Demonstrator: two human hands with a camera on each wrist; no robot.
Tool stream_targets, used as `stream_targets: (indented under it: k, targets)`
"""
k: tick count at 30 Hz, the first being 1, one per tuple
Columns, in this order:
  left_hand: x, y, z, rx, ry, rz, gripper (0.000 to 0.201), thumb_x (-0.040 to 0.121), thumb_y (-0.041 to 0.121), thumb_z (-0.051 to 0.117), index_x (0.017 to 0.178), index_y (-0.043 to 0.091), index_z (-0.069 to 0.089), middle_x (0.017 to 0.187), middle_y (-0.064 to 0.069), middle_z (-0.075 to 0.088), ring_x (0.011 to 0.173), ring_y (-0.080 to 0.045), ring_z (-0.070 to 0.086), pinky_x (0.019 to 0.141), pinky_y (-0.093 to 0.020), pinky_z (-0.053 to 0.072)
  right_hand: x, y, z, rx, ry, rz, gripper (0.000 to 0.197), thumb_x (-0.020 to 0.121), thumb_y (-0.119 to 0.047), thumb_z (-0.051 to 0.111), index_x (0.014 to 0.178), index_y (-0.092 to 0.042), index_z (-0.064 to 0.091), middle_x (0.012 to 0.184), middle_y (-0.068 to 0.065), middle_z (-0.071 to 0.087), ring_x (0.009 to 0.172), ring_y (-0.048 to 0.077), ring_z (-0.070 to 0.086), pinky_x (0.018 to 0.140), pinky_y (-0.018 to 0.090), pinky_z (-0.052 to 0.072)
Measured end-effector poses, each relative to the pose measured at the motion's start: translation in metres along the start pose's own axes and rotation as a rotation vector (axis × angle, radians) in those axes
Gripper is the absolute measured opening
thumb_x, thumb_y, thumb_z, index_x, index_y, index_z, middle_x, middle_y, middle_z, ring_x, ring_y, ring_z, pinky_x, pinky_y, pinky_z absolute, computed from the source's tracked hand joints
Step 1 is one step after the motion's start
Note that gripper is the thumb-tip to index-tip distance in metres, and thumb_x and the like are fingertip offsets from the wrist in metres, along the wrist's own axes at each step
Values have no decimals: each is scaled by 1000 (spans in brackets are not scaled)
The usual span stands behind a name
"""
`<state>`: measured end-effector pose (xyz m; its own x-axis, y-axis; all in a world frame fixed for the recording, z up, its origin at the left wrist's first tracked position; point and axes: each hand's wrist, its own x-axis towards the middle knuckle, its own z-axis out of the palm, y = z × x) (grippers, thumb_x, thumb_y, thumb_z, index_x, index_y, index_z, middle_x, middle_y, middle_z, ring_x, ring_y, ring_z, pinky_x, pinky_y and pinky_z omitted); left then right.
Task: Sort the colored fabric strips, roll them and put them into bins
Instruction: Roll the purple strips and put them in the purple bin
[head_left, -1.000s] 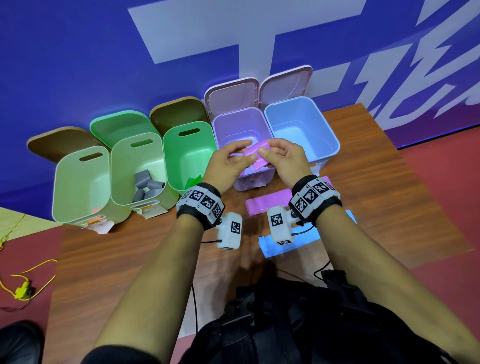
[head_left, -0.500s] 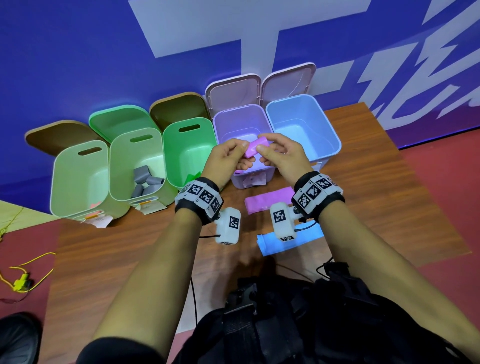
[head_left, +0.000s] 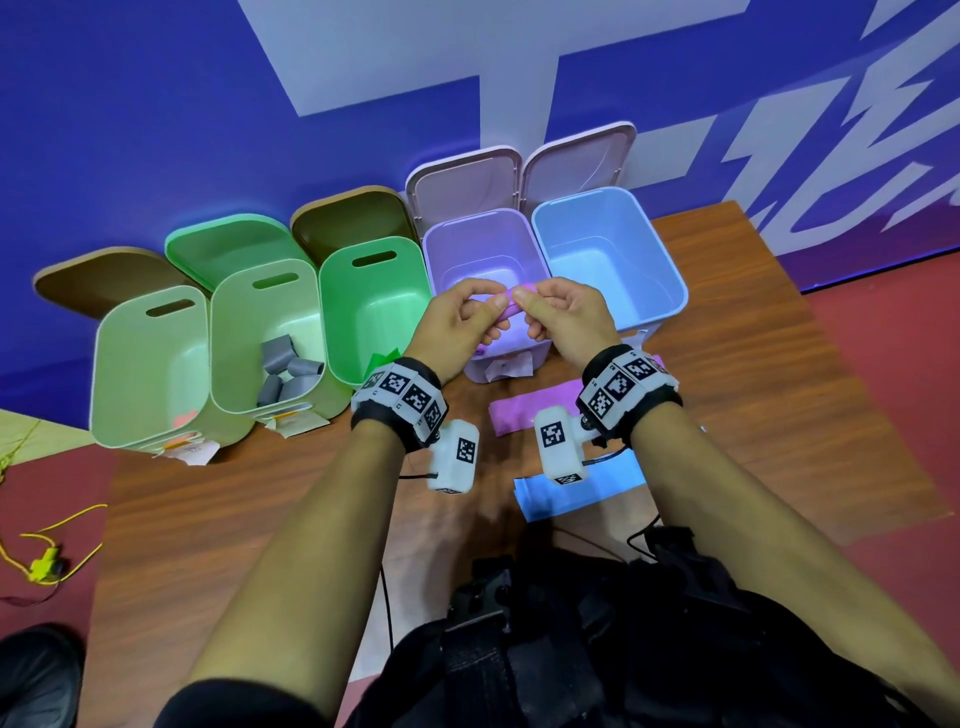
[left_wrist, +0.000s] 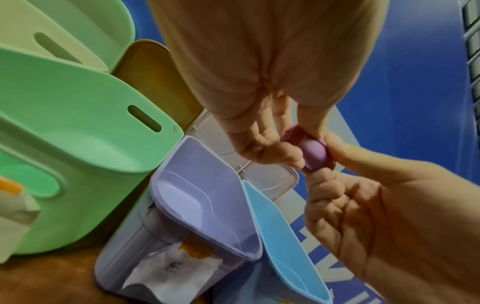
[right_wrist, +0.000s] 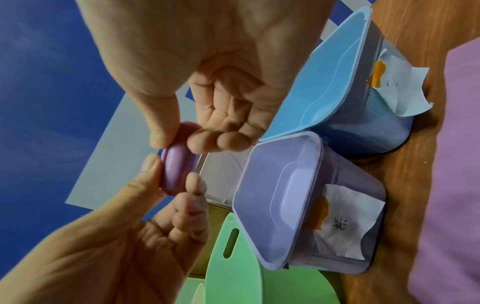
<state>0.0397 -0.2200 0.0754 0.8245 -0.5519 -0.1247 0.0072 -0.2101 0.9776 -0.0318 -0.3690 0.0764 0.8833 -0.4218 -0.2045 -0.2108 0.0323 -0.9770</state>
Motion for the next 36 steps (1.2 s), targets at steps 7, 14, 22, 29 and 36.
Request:
stream_targets:
  k: [7,14,22,29,36]
  targets:
    - [15,-10,-2,-28,-16,-42,12,101,16,55,93,17,65,71,-6,64,55,-8,54,59,-21,47,14,1,0,27,-13,61,15,96,-19,65,94,-5,69,66,4,61,55,12,55,59,21,48]
    - [27,-26,2,-79,32,-140,17,98,13,56,89,16,70,76,-8,67,64,-18,58,74,-38,48,28,11,0,-9,-19,55,8,95,-13,65,90,-8,69,67,8,63,53,12,56,60,21,49]
    - [36,-45,-2,-11,38,-121,12,87,26,67,79,25,76,77,-9,65,71,-21,55,75,-35,49,39,32,10,8,-9,142,15,97,-11,61,88,-2,69,68,10,65,49,9,53,55,20,48]
    - [42,-60,-7,75,62,-133,14,87,18,73,100,22,71,92,-16,69,74,-18,62,81,-32,54,50,49,16,-29,10,220,10,96,-19,65,103,-11,66,76,9,66,48,9,57,55,21,48]
    - [42,-79,-7,186,77,-195,27,82,-2,72,96,21,69,100,-3,72,85,-16,64,82,-25,55,49,59,14,-109,-52,272,27,93,0,61,116,-14,63,83,6,63,54,9,64,49,18,46]
